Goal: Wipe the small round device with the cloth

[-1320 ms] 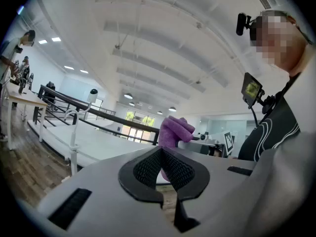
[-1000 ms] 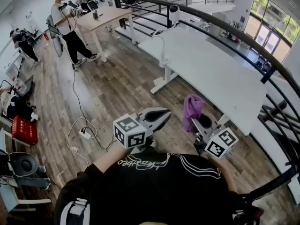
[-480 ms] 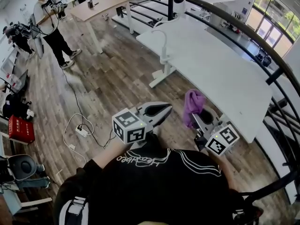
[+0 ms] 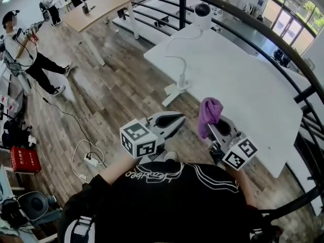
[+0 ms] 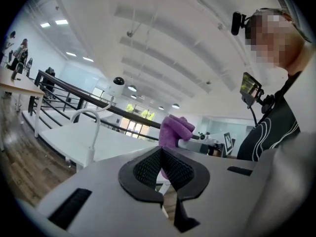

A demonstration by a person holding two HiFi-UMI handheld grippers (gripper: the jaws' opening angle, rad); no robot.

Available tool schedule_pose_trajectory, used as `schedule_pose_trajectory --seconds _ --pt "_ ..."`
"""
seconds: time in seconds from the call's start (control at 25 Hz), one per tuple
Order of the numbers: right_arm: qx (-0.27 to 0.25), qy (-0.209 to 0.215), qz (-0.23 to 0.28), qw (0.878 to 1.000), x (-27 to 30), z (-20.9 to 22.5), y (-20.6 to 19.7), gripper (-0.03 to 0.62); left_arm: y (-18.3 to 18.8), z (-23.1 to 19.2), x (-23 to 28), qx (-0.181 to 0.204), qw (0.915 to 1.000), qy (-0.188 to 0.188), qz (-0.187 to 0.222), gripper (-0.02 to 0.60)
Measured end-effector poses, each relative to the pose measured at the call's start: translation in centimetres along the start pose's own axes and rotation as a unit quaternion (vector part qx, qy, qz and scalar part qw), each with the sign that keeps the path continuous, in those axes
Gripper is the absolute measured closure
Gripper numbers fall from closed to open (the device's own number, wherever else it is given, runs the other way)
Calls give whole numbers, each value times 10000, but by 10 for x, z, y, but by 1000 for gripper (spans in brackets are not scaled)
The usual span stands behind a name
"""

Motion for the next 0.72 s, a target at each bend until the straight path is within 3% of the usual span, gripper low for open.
schedule_pose_trajectory --seconds 0.16,0.4,0.72 --pt "8 -204 86 9998 60 22 12 528 24 -63 -5 59 9998 -202 -42 572" --pt "-119 -399 232 9989 112 46 24 528 49 -121 -7 328 9982 -501 -35 572" --pt "-266 -653 282 9971 118 54 25 528 49 -137 -14 389 9978 -538 10 572"
Point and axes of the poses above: the fingertips, and each gripper's own axes: x forward along the fingers, z to its right, y out of its top, the point moved 4 cm from there along -x, backward along the fingers, and after that the axes turned 15 degrees about -y, right-handed, at the moved point
